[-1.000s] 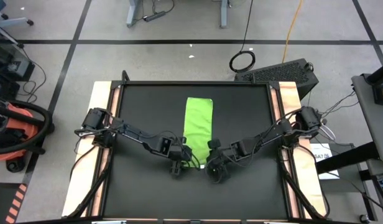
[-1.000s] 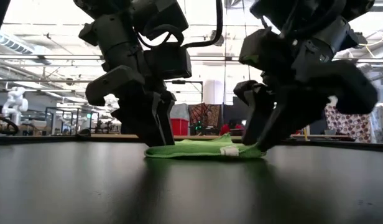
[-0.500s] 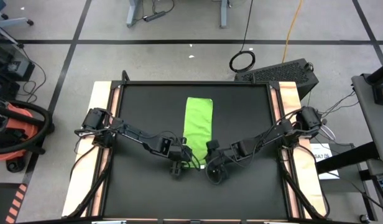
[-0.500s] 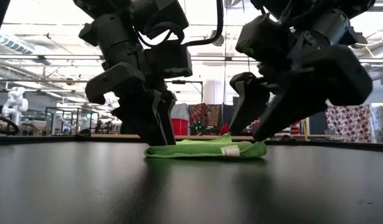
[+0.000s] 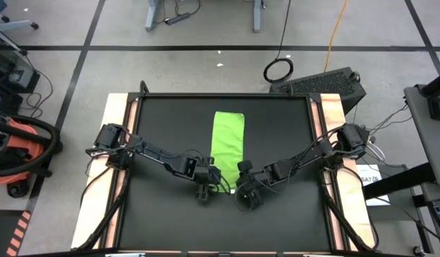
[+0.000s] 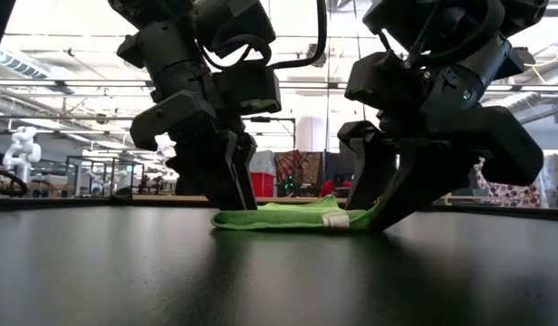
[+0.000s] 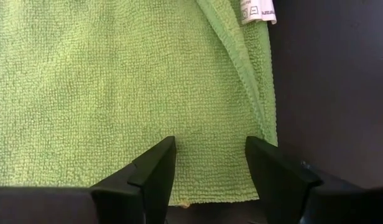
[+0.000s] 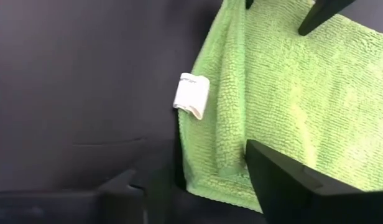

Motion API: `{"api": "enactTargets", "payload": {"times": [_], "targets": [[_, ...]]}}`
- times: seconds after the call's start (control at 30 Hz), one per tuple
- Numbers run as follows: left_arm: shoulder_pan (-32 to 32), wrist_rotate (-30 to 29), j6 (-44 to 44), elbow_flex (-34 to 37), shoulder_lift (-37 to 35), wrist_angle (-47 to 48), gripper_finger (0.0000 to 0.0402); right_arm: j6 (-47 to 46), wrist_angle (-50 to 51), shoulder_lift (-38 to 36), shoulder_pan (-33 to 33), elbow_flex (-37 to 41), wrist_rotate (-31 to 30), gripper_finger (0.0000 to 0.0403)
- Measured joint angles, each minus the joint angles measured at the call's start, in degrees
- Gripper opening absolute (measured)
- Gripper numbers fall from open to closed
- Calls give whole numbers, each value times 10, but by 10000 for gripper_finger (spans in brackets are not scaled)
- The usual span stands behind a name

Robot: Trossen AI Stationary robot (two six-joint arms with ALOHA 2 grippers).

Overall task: Roll towel
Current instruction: Roll the green towel

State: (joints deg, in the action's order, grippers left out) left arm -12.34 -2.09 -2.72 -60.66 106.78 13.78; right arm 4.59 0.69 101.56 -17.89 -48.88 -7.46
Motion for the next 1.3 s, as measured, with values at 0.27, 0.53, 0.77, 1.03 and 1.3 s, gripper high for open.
{"api": "enactTargets", "payload": {"times": [0.27, 0.53, 0.77, 1.03, 1.3], "targets": [[5, 0, -2, 0, 0, 0, 203, 9, 0, 0, 0, 0, -1, 94], [20, 4, -15, 0, 0, 0, 203, -4, 0, 0, 3, 0, 0, 21], [29, 17, -29, 0, -6, 1, 203, -67, 1, 0, 19, 0, 0, 2], [25, 18, -11, 0, -78, 8, 203, -116, 3, 0, 26, 0, 30, 1], [-27, 66, 68, 8, -93, 20, 206, -145, 1, 0, 26, 0, 42, 0]]}}
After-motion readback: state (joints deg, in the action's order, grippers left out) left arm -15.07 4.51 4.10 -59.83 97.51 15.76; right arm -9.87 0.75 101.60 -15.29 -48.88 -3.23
